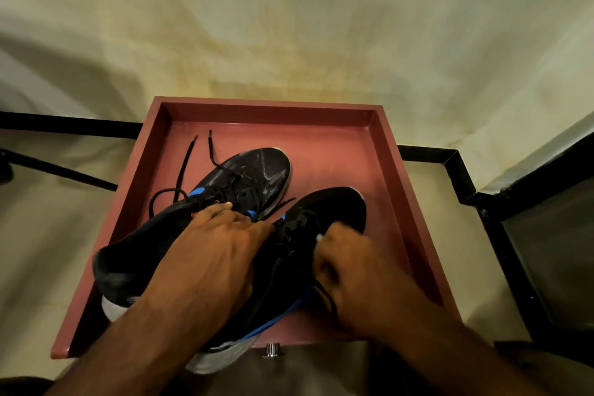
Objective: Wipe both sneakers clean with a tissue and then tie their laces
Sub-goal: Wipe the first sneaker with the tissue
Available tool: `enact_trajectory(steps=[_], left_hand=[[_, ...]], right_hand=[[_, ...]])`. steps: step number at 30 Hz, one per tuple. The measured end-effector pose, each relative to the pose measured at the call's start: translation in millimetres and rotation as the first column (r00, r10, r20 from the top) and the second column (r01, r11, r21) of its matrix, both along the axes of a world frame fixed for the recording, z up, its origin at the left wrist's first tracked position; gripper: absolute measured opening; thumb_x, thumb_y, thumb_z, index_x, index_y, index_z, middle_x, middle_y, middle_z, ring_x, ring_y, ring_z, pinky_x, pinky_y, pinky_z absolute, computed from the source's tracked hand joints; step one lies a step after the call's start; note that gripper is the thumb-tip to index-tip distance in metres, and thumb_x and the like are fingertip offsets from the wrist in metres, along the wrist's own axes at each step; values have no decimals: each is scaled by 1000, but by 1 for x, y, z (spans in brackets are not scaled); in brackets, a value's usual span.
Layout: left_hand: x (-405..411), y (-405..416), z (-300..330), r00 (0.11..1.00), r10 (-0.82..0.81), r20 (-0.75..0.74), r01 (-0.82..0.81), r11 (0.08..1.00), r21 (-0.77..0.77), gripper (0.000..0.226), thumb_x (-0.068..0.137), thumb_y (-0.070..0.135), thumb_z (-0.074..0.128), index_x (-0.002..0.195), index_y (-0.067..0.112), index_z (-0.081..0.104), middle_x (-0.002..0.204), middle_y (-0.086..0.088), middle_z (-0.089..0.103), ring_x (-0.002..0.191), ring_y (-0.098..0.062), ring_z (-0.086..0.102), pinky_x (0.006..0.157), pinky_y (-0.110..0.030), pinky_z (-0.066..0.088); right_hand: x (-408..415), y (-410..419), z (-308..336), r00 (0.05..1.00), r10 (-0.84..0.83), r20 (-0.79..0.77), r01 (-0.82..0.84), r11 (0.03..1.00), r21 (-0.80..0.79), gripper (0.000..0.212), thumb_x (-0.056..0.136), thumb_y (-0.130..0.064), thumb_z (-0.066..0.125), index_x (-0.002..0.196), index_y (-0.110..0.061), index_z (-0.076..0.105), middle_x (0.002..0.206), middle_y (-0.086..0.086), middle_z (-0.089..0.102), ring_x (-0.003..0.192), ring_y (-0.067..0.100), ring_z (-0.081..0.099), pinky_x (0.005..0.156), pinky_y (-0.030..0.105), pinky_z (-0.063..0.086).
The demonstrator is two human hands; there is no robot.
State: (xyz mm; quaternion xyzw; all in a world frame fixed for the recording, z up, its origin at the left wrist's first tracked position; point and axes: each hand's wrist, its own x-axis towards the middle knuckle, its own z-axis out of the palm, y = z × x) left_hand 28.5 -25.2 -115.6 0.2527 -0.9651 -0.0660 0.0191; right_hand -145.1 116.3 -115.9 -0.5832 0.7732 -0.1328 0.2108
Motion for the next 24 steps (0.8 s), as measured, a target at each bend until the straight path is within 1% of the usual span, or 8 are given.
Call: enact_trajectory(steps=[2, 5, 7, 11, 14, 17, 19, 24], left_hand=[[0, -1, -2, 1000, -5, -17, 5, 1000, -4, 52, 78, 39, 32, 108, 32, 74, 96, 8, 78, 98, -12, 73, 112, -29, 29], [0, -2, 2, 1000, -5, 19, 5, 999, 32, 56, 79, 40, 30, 114, 32, 72, 100, 9, 77, 102, -12, 72, 115, -33, 37], [1, 0, 4, 999, 3, 44, -5, 999, 45, 57, 79, 39, 30, 118, 33, 71, 104, 10, 77, 105, -10, 70, 117, -36, 38], [-2, 3, 19, 998, 41, -57, -34, 992, 125, 49, 79, 36, 44, 121, 34, 69, 109, 12, 75, 107, -10, 69, 115, -37, 41], [4, 19, 42, 977, 103, -188, -68, 981, 184, 35, 85, 48, 46, 115, 38, 62, 102, 19, 66, 98, -7, 62, 91, -36, 54], [8, 45, 58, 994, 113, 15, -114, 985, 128, 46, 84, 81, 38, 109, 43, 44, 92, 18, 60, 88, -5, 60, 74, -33, 54], [6, 55, 51, 983, 78, 169, -97, 989, 108, 50, 89, 81, 39, 120, 42, 30, 100, 12, 64, 94, -12, 66, 75, -32, 53], [0, 41, 33, 929, 324, -175, -179, 812, 556, 18, 97, 57, 53, 105, 42, 48, 72, 8, 68, 68, -7, 68, 61, -31, 55]], right_hand=[[6, 4, 2, 998, 56, 37, -56, 998, 3, 8, 98, -24, 61, 105, -22, 63, 104, -16, 44, 91, 3, 50, 80, 12, 43], [-40, -19, 4, 958, -206, -198, 196, 978, -72, 12, 100, -22, 58, 98, -16, 68, 101, -3, 58, 96, 17, 60, 81, 27, 48], [-48, -22, 3, 946, -299, -123, 283, 950, -129, 11, 100, -22, 58, 97, -16, 68, 101, -4, 58, 96, 16, 62, 79, 26, 48], [0, -1, 1, 999, -39, 24, 40, 998, -40, 11, 93, -33, 67, 98, -27, 60, 103, -16, 45, 88, 3, 53, 73, 14, 46], [-26, -11, -2, 985, -167, -35, 162, 979, -127, 12, 93, -26, 70, 100, -24, 61, 103, -14, 46, 87, 4, 53, 68, 10, 40], [-46, -15, -6, 967, -249, -52, 236, 956, -175, 22, 89, -16, 71, 106, -26, 62, 104, -13, 53, 93, 11, 58, 74, 17, 39], [-45, -14, -7, 968, -249, -16, 239, 944, -228, 27, 87, -16, 71, 112, -26, 66, 105, -12, 60, 92, 10, 61, 73, 18, 44], [-55, -12, 23, 886, -404, 227, 451, 635, -627, 19, 91, -16, 75, 110, -20, 76, 104, -2, 71, 92, 2, 67, 76, 4, 46]])
